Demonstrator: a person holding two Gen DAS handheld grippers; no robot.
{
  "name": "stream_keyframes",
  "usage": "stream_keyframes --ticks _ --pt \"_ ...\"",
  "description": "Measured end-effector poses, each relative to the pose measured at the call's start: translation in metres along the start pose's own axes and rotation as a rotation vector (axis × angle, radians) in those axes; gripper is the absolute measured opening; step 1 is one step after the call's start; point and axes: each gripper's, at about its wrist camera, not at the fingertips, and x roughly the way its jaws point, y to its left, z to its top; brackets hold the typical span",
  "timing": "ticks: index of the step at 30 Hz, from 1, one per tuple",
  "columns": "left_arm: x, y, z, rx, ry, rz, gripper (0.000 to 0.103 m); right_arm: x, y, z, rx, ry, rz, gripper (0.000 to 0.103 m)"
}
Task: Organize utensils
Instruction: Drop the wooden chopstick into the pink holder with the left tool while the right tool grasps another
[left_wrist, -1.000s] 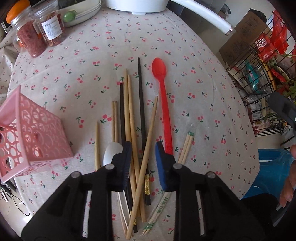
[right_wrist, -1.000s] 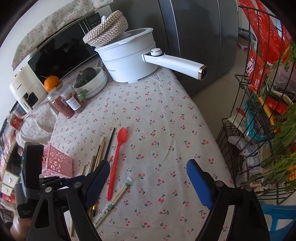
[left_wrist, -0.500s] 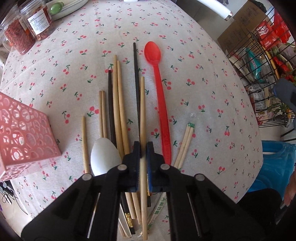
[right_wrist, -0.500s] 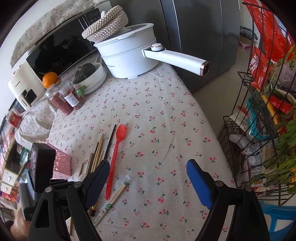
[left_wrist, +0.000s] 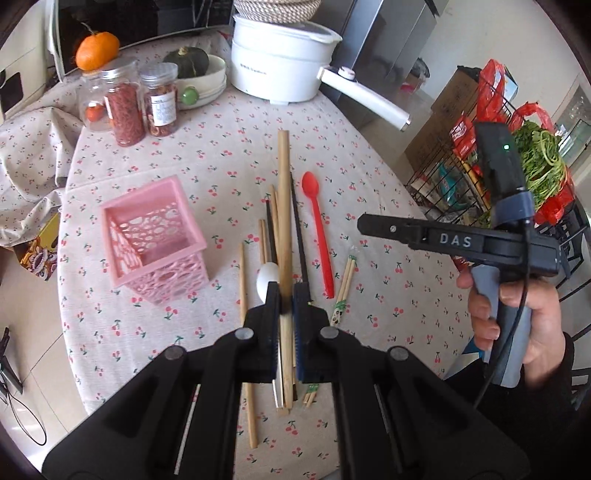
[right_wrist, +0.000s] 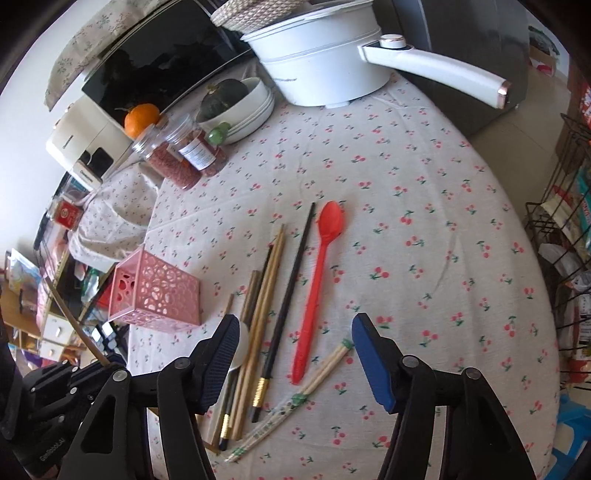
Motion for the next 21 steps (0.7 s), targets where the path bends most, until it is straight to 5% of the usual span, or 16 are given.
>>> stream_keyframes --ticks 6,11,21 --pt "-0.043 0.042 -0.017 -0.067 -0.099 -0.022 0.007 0.038 0.045 -0.007 -0.044 0.089 0.077 0.031" --pt "-0.068 0.067 -0.026 -0.111 -0.155 -0.035 0.007 0.067 0.078 -0.015 -0.062 0.155 0.127 0.023" --pt "-0.08 0.095 -0.037 -0.161 -0.179 -0.01 0.007 0.117 0.118 -0.042 -0.215 0.214 -0.134 0.015"
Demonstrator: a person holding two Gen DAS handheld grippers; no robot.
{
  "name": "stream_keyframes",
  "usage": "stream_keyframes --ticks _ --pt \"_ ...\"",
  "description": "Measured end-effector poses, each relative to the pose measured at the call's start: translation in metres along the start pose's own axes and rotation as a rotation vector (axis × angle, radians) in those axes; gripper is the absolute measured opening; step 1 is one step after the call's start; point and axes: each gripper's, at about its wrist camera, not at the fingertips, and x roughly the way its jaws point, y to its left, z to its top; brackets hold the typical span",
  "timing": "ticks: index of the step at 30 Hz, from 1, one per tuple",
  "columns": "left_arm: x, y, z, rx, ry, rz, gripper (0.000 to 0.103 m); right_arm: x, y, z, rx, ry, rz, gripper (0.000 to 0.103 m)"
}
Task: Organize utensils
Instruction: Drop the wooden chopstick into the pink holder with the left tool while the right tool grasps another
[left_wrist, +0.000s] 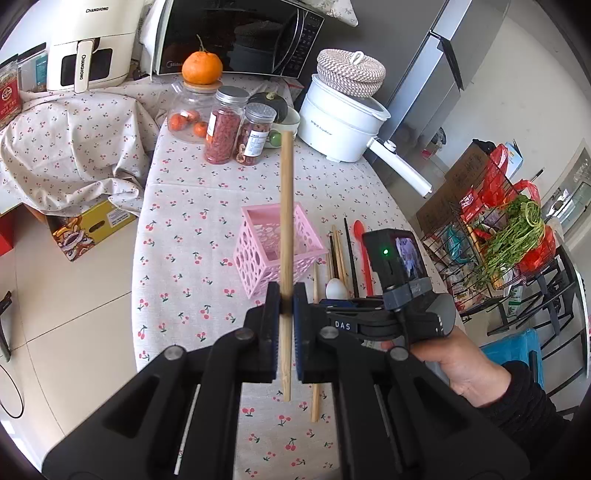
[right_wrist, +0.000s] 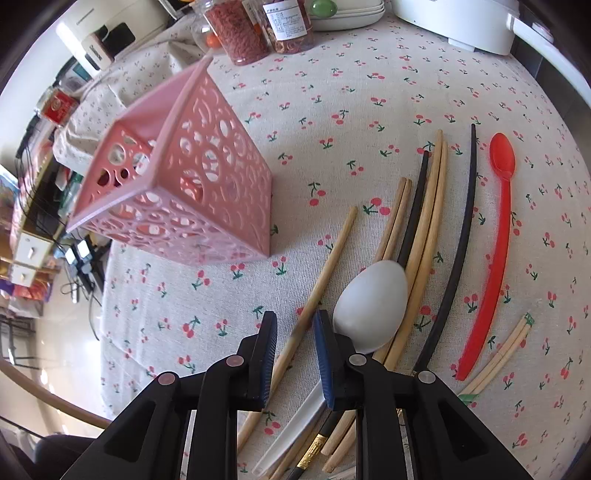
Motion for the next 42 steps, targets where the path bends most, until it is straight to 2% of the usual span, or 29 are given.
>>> stream_keyframes --ticks 3,6,10,13,17,21,27,33,37,42 --pt "0.004 0.004 -0.001 -0.007 0.008 0.009 0.008 0.003 0.016 -0.002 -0.066 -0.011 -0.111 0.014" --pt "0.007 0.005 -0.002 -0.012 0.011 0.019 0.007 0.003 0.02 -0.004 -0.085 -0.035 -0.139 0.011" --pt "0.005 0.002 -0.003 0.002 -0.001 0.033 0.007 -0.008 0.006 -0.007 -0.035 -0.093 -0.051 0.006" --pt "-0.003 -0.001 -0.003 0.009 -0.031 0.029 0.007 -0.037 -0.007 -0.012 -0.036 -0.178 -0.008 0.006" --pt "-0.017 -0.009 0.001 0.034 -0.109 0.01 0.007 -0.08 -0.018 -0.025 -0.025 -0.309 0.088 0.006" --pt "-0.031 -0.023 0.006 0.07 -0.211 -0.003 0.007 -0.12 -0.008 -0.038 -0.053 -0.451 0.143 0.006" --pt "-0.04 -0.029 0.014 0.07 -0.353 0.016 0.007 -0.176 0.003 -0.051 -0.126 -0.661 0.159 0.006" --pt "-0.047 -0.027 0.022 0.056 -0.502 0.055 0.007 -0.212 0.018 -0.053 -0.172 -0.793 0.176 0.006" --pt "-0.038 -0.025 0.03 0.036 -0.527 0.069 0.007 -0.231 0.021 -0.042 -0.167 -0.878 0.187 0.006" --pt "-0.019 -0.022 0.038 0.014 -0.527 0.088 0.008 -0.232 0.015 -0.02 -0.099 -0.923 0.227 0.006"
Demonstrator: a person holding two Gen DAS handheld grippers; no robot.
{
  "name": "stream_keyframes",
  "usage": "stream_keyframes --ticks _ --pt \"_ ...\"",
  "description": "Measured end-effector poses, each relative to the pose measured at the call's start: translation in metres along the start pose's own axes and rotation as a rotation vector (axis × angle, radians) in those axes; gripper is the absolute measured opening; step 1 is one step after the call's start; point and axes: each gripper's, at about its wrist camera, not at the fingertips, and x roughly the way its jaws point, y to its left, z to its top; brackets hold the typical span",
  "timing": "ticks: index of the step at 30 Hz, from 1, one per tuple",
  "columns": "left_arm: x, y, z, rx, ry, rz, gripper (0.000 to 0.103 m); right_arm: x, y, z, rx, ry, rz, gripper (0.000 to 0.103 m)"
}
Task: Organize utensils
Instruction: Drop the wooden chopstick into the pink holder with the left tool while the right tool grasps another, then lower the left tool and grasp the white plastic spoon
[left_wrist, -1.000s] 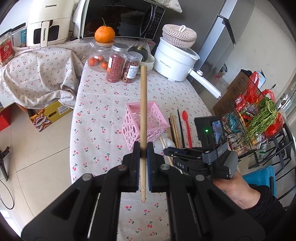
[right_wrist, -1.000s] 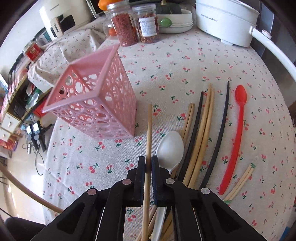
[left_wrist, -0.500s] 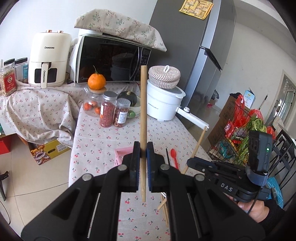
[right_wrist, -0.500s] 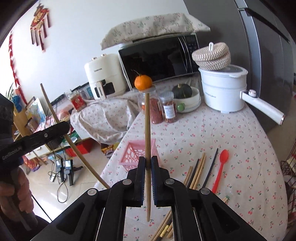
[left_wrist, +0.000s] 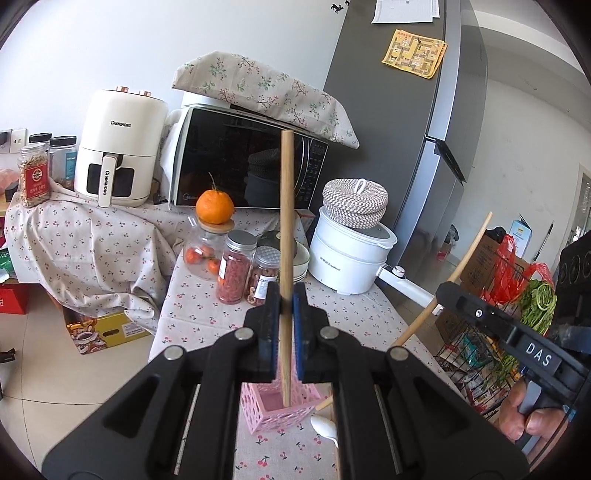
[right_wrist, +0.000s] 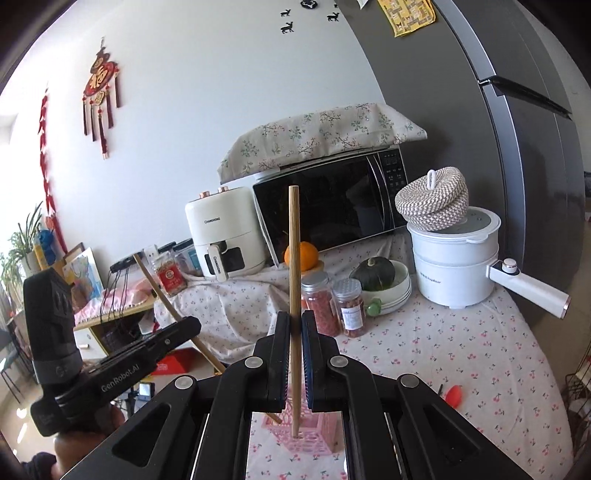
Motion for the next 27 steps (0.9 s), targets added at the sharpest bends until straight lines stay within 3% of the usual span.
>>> stream_keyframes --ticks 6,14,22,27 --pt "0.029 0.001 -0.007 0.008 0.023 0.039 0.008 0.03 -0.005 -0.002 0.009 -0.028 -0.008 0.006" --pt "0.06 -0.002 -0.019 0.039 0.15 0.058 0.008 0.075 -0.015 -0.025 -0.008 0.108 -0.056 0.006" --pt "0.066 -0.002 -0.021 0.035 0.176 0.065 0.008 0.089 -0.026 -0.035 0.033 0.173 -0.003 0.007" --pt "0.058 0.002 -0.016 0.002 0.146 0.08 0.045 0.079 -0.027 -0.028 0.049 0.149 0.013 0.016"
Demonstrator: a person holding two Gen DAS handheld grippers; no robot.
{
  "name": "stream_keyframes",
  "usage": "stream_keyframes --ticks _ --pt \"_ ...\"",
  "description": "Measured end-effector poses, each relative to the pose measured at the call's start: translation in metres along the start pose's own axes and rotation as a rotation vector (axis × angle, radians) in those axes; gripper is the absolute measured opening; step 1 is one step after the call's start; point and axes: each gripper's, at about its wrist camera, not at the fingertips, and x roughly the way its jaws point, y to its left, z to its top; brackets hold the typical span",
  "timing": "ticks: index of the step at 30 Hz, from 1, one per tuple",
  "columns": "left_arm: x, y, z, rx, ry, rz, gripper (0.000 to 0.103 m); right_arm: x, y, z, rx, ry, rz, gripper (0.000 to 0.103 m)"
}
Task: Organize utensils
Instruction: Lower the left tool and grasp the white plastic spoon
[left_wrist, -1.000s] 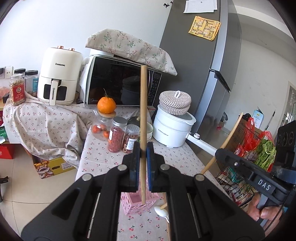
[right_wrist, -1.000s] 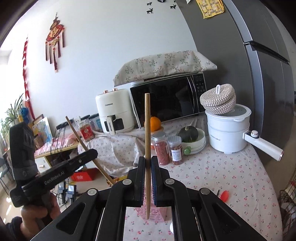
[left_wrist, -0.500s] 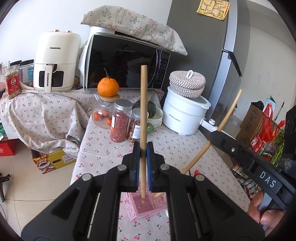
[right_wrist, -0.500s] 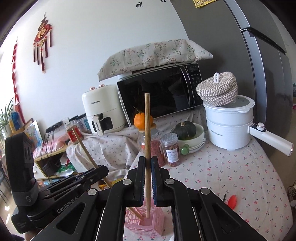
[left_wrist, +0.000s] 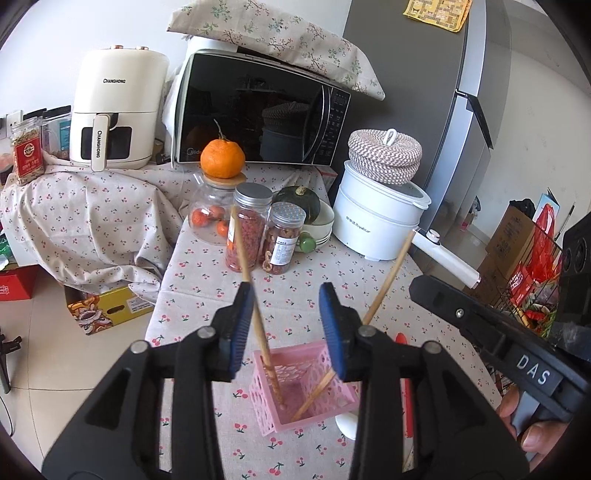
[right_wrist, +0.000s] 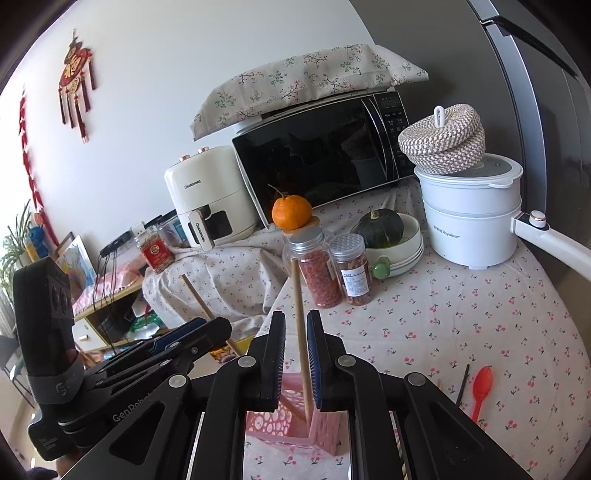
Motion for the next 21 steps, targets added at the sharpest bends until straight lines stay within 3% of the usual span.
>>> stream_keyframes --ticks 5,9,12,21 --pt "-0.01 0.004 0.003 -0.035 -0.009 -0.015 0.058 -0.022 0.0 0.008 0.019 -0.046 0.024 0.023" --pt "-0.021 -0.001 0.002 -0.034 -0.007 -0.026 0.072 -0.042 -0.003 0.012 0.035 -0.074 0.039 0.037" --pt "-0.029 -0.005 -0.002 -0.01 0.008 -0.025 0.08 -0.055 -0.008 0.013 0.044 -0.077 0.032 0.042" --pt "-0.029 -0.01 -0.025 -0.012 0.168 -0.011 0.095 -0.074 -0.031 0.001 0.04 0.013 -0.039 0.06"
